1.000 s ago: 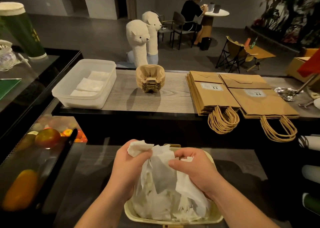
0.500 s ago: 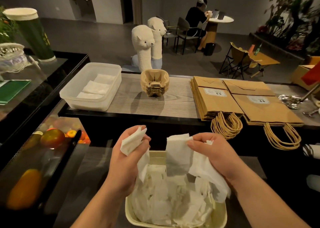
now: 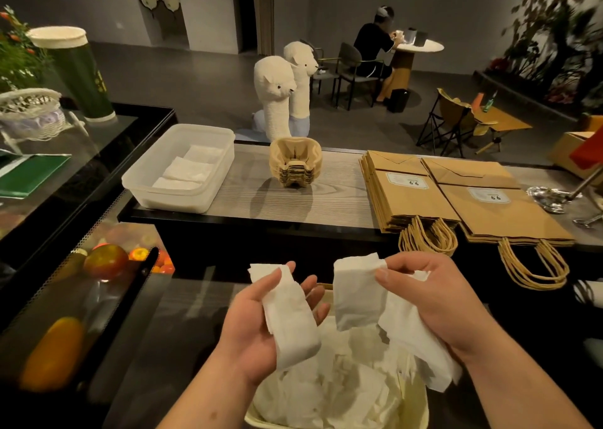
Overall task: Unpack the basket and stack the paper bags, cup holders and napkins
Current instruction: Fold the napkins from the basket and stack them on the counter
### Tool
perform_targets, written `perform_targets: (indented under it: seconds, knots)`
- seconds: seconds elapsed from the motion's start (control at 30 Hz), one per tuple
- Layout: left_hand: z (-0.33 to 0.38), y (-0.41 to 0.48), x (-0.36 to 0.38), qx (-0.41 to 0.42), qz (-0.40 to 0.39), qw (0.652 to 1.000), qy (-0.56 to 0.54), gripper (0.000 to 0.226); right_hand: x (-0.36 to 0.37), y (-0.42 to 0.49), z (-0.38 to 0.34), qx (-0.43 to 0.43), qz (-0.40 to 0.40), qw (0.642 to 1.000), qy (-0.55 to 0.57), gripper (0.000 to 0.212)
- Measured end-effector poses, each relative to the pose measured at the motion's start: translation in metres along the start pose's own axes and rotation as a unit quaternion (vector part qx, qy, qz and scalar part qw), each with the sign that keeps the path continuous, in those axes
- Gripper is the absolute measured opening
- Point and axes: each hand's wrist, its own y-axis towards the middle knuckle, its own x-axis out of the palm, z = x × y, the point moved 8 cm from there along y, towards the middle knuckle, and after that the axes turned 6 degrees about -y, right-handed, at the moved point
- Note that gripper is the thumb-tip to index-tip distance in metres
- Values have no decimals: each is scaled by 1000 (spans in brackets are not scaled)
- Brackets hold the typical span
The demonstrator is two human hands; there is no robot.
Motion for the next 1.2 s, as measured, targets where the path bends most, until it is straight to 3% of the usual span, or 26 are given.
perform_targets:
  seconds: [0.03,0.1,0.23,0.33,0.5,0.67,0.73,0.83,0.93,1.07,1.2]
  knots:
    - [1,2,-4,1,36,999,24,44,0,-3,-2,0,-12,1000,4,11]
    - [5,9,-8,23,70,996,53,34,5,-10,-7,3,-55,998,2,10]
    - [22,10,14,99,24,993,62,36,20,-24,-12,26,-159,985,-56,21]
    - [18,7,33,85,-32,990,107,53,34,-23,-14,44,-200,977,-55,17]
    - [-20,-2,47,-3,-108,983,147,57,47,0,-6,90,-134,987,5,9]
    - [-28,-1,29,-32,-75,992,92,56,37,14,3,56,-25,982,-180,2]
    - [-32,0,21,-50,-43,994,82,61,35,14,5,42,-3,973,-225,10]
    - [-36,3,11,-86,-3,993,80,62,38,10,7,1,-23,977,-214,11]
    - [-36,7,8,-99,17,991,84,44,37,8,5,-28,-50,970,-236,16]
    - [-41,6,15,-116,6,986,121,45,45,18,-4,-44,-96,953,-285,29]
    - [-45,8,27,-106,-22,983,147,37,56,29,-4,-66,-120,950,-280,22]
